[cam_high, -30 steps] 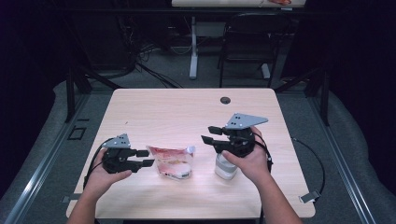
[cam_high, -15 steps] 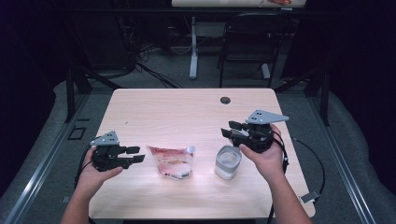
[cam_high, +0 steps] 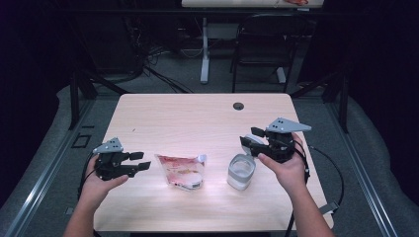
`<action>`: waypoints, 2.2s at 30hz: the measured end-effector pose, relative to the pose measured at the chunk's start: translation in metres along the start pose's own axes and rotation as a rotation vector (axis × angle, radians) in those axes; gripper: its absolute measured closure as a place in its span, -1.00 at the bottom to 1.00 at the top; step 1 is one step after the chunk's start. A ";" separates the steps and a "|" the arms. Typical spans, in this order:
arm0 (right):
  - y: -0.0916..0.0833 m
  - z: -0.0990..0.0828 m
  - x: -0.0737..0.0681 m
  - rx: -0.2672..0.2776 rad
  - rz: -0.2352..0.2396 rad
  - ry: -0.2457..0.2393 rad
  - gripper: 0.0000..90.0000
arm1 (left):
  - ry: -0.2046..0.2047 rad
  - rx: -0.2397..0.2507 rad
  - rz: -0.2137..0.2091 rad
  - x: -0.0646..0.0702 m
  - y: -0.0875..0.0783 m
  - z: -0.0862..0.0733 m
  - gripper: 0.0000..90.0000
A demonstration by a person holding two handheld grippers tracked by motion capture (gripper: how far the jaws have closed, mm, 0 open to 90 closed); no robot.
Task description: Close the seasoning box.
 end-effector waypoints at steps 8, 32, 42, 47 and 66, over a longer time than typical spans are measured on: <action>-0.010 -0.004 0.017 -0.020 -0.053 -0.005 -0.04 | -0.017 0.022 0.017 -0.005 -0.002 0.002 -0.03; -0.025 -0.028 0.072 -0.046 -0.174 0.083 -0.05 | -0.030 0.006 0.045 -0.010 0.004 -0.002 -0.06; -0.029 -0.041 0.089 -0.045 -0.216 0.118 0.08 | -0.028 0.003 0.047 -0.010 0.005 -0.003 -0.06; -0.029 -0.049 0.093 -0.054 -0.211 0.134 0.27 | -0.026 0.001 0.049 -0.010 0.005 -0.003 -0.06; -0.016 -0.069 0.089 -0.071 -0.123 0.196 0.90 | -0.034 0.009 0.055 -0.013 0.002 -0.003 -0.06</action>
Point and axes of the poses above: each handheld gripper's, and its own axes: y roughly forward along the jaws, z roughly out of its top, x roughly to its right, the point moved 10 cm from there along y, roughly forward along the jaws, and after that the axes turned 8 degrees about z, right-handed, at the moved point
